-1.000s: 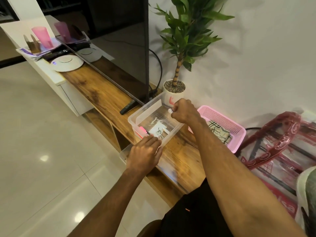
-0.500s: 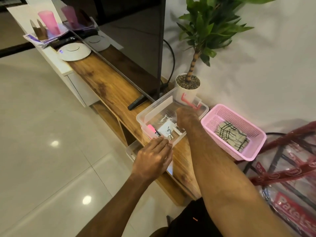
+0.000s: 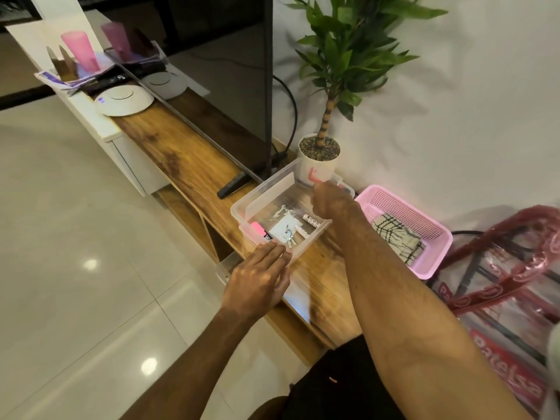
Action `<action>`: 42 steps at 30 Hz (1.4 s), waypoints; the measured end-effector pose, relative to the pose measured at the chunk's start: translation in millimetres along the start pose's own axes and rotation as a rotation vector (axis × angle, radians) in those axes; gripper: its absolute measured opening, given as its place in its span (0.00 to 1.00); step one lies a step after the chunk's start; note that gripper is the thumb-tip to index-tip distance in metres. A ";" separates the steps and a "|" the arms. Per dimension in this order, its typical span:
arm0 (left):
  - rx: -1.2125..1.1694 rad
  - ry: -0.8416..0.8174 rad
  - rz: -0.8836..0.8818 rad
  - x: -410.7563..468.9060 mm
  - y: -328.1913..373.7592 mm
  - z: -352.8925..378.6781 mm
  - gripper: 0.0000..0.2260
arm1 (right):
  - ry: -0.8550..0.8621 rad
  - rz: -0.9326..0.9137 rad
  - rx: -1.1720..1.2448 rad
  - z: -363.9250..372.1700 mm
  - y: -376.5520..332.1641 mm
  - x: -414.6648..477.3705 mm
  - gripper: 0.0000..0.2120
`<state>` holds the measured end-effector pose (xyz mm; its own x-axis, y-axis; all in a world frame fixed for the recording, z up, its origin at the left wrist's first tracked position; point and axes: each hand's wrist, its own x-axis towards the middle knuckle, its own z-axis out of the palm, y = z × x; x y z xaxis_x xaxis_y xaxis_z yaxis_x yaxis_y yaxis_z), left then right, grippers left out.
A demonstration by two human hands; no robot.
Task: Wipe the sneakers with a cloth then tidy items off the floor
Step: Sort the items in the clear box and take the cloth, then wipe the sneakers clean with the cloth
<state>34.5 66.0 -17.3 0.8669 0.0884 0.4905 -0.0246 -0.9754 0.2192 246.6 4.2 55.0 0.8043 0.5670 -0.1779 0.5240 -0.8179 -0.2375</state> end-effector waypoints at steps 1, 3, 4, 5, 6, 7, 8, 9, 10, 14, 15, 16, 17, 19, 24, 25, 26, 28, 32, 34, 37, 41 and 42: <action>0.003 -0.009 -0.003 -0.3 0.3 -1.0 0.15 | -0.011 0.008 0.027 -3.0 3.0 -2.5 0.18; 0.013 -0.031 -0.010 0.5 0.7 -3.4 0.16 | 0.031 -0.018 0.041 -7.4 7.8 -6.4 0.14; 0.014 -0.041 -0.011 1.0 1.2 -4.5 0.16 | 0.057 -0.030 0.062 -9.3 11.9 -9.2 0.13; 0.012 -0.050 -0.012 1.8 2.2 -6.0 0.17 | 0.089 -0.035 0.083 -12.3 12.9 -15.1 0.11; 0.011 -0.058 -0.013 2.8 3.3 -7.3 0.17 | 0.128 -0.041 0.100 -14.7 15.1 -20.7 0.10; 0.012 -0.067 -0.016 3.9 4.9 -8.9 0.17 | 0.171 -0.038 0.104 -17.6 17.1 -27.2 0.10; 0.014 -0.078 -0.021 5.0 5.8 -10.4 0.18 | 0.196 -0.036 0.116 -18.0 21.6 -32.2 0.10; 0.016 -0.088 -0.026 5.4 7.4 -12.4 0.18 | 0.213 -0.027 0.121 -19.7 26.0 -40.0 0.10; 0.020 -0.100 -0.027 5.3 8.3 -13.9 0.19 | 0.225 -0.026 0.130 -19.6 32.4 -46.5 0.11; 0.069 -0.178 -0.031 -1.5 8.5 -12.7 0.25 | 0.196 0.051 0.151 -19.8 56.4 -78.7 0.10; 0.074 -0.195 -0.039 -3.9 9.0 -12.4 0.26 | 0.195 0.063 0.147 -19.9 62.4 -88.1 0.09; 0.075 -0.209 -0.047 -5.5 10.0 -12.0 0.27 | 0.186 0.078 0.139 -18.9 69.6 -96.2 0.10; 0.072 -0.221 -0.056 -6.5 11.9 -12.3 0.28 | 0.176 0.097 0.139 -18.1 76.1 -104.6 0.11; 0.077 -0.234 -0.069 -6.1 17.2 -13.0 0.27 | 0.161 0.135 0.150 -15.2 87.8 -118.5 0.12; 0.029 -0.218 -0.085 9.5 41.7 -13.0 0.25 | 0.159 0.178 0.189 -7.3 108.0 -148.6 0.10; 0.003 -0.223 -0.084 13.8 48.1 -13.0 0.24 | 0.156 0.184 0.198 -5.7 110.4 -154.6 0.09; -0.023 -0.229 -0.080 18.2 54.6 -12.6 0.23 | 0.155 0.189 0.211 -3.2 113.5 -159.7 0.08; -0.051 -0.236 -0.064 25.3 65.8 -12.1 0.22 | 0.165 0.201 0.226 1.3 117.0 -170.6 0.07; -0.060 -0.270 0.028 36.3 87.3 -9.7 0.20 | 0.233 0.234 0.246 10.8 126.9 -191.3 0.08; -0.057 -0.312 0.062 40.4 94.9 -6.1 0.19 | 0.273 0.246 0.242 15.5 131.3 -197.8 0.09; -0.050 -0.391 0.096 45.5 104.7 1.6 0.16 | 0.319 0.256 0.255 19.1 137.3 -206.6 0.08; -0.027 -0.412 0.141 57.1 114.3 13.2 0.14 | 0.360 0.242 0.305 22.6 139.3 -211.8 0.10; -0.025 -0.405 0.148 60.2 116.3 16.2 0.14 | 0.377 0.240 0.327 24.7 139.1 -211.3 0.11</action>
<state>91.9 -45.4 24.0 0.9784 -0.1431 0.1491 -0.1708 -0.9660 0.1939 142.7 -227.0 36.0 0.9666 0.2448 0.0758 0.2473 -0.8131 -0.5270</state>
